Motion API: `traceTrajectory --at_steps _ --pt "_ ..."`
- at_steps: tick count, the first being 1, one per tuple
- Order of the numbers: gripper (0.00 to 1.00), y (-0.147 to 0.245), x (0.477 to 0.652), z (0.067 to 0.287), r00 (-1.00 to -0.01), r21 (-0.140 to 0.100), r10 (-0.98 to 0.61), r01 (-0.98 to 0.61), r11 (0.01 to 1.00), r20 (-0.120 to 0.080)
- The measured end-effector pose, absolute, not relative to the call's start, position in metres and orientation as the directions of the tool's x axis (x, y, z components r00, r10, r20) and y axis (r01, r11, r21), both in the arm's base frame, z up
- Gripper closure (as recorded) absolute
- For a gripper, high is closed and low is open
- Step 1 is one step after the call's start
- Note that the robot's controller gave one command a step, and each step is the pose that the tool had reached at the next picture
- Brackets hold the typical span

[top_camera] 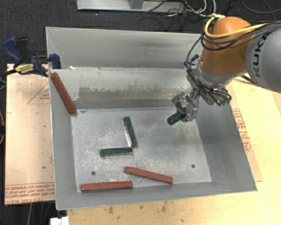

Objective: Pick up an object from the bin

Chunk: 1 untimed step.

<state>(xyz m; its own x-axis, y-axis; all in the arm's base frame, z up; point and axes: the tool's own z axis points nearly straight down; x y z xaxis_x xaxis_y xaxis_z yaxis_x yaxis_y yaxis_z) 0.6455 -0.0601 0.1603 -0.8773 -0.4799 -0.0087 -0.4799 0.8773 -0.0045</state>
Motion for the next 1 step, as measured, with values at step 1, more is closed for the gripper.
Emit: traceTrajectory --at_steps 1 --pt "1.00 -0.0612 0.6260 0.2025 -0.878 0.003 -0.479 -0.479 0.878 0.002"
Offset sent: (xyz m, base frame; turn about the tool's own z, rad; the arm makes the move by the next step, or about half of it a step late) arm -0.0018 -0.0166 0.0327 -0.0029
